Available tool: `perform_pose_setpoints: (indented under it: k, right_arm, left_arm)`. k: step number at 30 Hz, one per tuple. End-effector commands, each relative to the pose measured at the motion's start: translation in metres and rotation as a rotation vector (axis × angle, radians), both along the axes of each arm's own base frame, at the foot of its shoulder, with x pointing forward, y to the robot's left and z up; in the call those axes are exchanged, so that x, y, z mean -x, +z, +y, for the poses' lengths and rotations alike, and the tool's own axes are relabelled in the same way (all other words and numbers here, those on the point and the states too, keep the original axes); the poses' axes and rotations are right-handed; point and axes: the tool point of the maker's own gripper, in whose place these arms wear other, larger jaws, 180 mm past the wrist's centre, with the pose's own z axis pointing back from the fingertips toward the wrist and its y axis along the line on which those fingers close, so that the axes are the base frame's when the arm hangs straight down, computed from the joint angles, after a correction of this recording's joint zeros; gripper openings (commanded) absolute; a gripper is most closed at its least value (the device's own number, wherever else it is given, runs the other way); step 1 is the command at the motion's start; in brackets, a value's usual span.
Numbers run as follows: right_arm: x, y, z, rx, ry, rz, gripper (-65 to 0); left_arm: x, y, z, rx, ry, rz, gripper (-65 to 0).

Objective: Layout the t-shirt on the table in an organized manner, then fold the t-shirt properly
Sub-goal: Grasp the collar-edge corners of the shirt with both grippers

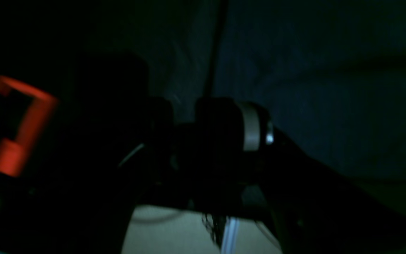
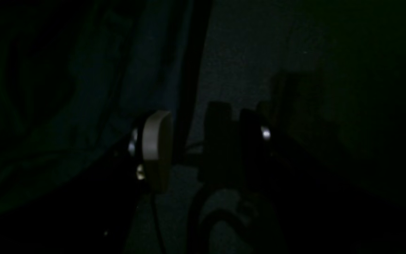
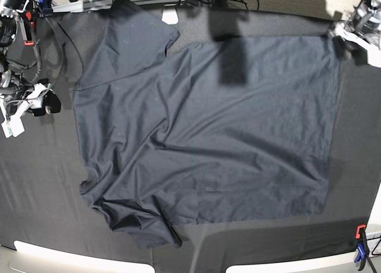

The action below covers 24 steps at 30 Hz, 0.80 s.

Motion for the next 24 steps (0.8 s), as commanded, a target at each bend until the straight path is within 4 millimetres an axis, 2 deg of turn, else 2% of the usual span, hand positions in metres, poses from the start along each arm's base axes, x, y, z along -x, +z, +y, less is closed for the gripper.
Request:
perform_pose_setpoints:
  k: [1,6,11,16,24]
  right_arm:
    - [-0.008,0.015,-0.003,0.011,0.018,-0.047,-35.3]
    - [-0.008,0.015,-0.003,0.012,0.018,-0.044,-35.3]
    - [-0.007,0.014,-0.003,0.014,0.019,-0.035,-35.3]
    - [-0.006,0.014,-0.003,0.014,0.020,-0.033,-35.3]
    - [-0.006,0.014,-0.003,0.014,0.020,-0.032,-35.3]
  left_arm:
    - [-0.005,0.009,0.004,-0.015,-0.008,-0.032,-40.0]
    - [-0.004,0.008,0.004,-0.017,-0.008,-0.023,-40.0]
    - [0.007,-0.007,0.007,0.005,0.004,0.020,-40.0]
    - [0.013,-0.011,-0.020,0.113,-0.108,0.047,-40.0]
    - [0.008,-0.003,-0.033,0.179,-0.140,-0.003,-40.1]
